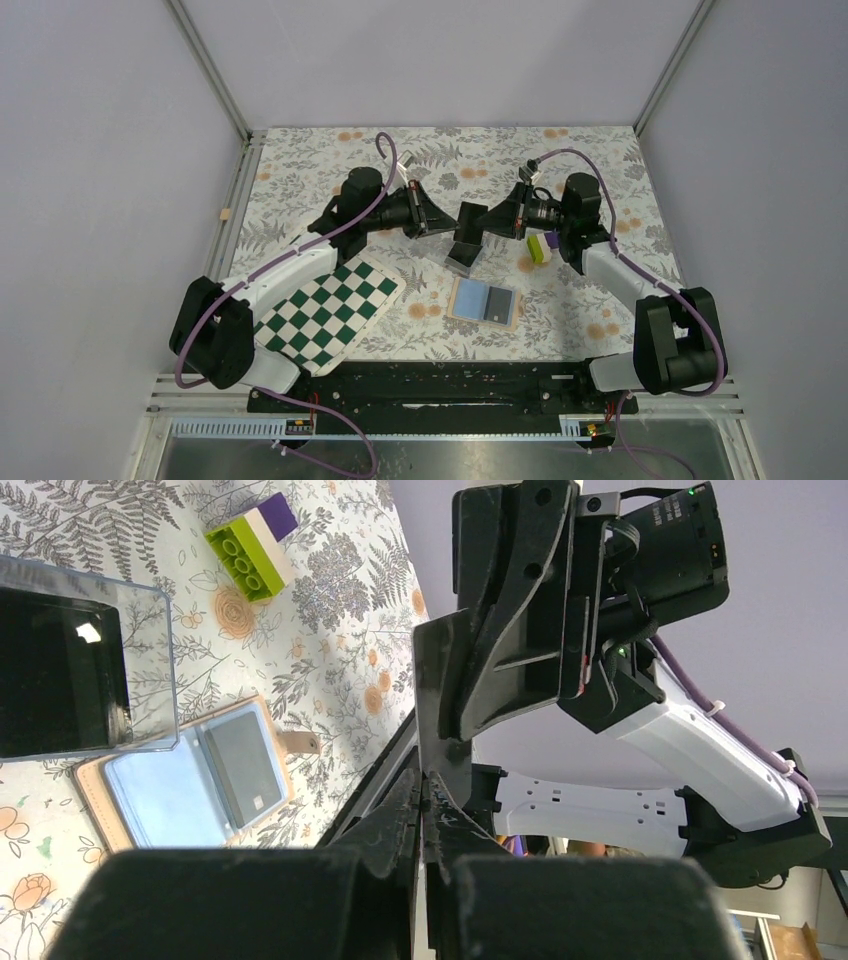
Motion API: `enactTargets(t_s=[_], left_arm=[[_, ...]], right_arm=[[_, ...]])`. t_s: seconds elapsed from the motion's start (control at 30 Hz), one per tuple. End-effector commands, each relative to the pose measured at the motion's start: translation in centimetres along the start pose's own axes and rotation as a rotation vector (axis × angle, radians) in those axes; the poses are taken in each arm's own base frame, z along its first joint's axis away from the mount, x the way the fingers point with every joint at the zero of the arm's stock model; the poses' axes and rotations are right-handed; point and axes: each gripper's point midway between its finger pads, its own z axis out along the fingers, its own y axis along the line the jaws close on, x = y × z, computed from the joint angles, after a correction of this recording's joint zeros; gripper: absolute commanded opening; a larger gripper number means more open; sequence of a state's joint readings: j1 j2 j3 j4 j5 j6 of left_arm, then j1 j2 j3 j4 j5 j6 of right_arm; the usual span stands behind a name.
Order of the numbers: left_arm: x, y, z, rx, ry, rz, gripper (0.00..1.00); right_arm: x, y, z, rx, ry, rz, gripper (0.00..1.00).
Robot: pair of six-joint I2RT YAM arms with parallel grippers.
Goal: Put the credit cards into the card holder
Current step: Insert the credit card into the card holder.
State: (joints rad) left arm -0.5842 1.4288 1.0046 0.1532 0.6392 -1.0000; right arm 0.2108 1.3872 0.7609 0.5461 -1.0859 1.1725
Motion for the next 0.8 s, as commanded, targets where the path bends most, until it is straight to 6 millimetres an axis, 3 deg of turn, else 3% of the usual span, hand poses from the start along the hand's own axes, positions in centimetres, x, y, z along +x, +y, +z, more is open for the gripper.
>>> enactTargets(t_s=[0.0,0.07,0.13,0.2,0.5,0.63,0.77], left_arm=[[-0.5,-1.9,-0.6,0.073,-0.023,0.049,0.00],[-0.4,-1.3,-0.7,0.058,-0.027,0.038,0.16],[-0.2,-0.4,-0.9,0.033,-0.035,0.027,0.40],[0.2,0.9,-1.2,-0.011,-0.037,0.014,0.51],[6.3,10.4,-2.7,-0.302,0.031,-0.110,0.53],[9.6,13.2,-1.8,-0.373,0.114,-0.138,0.52],[12.1,15.1,-0.5,-0.416,0.171,-0.162,0.49]], right_arm=[[0.3,1.8,-0.2,-0.076,0.023,-0.047,0.00],[0.5,1.6,-0.3,-0.071,0.026,-0.056,0.00],[0.9,1.0,-0.4,-0.049,0.029,-0.068,0.00],[1.5,-0.1,-0.6,-0.006,0.027,-0.075,0.00],[6.4,-8.3,-4.5,0.338,-0.028,-0.061,0.00],[7.8,-11.8,-6.2,0.457,-0.065,-0.049,0.00],[8.1,-14.9,-6.7,0.539,-0.058,-0.030,0.00]])
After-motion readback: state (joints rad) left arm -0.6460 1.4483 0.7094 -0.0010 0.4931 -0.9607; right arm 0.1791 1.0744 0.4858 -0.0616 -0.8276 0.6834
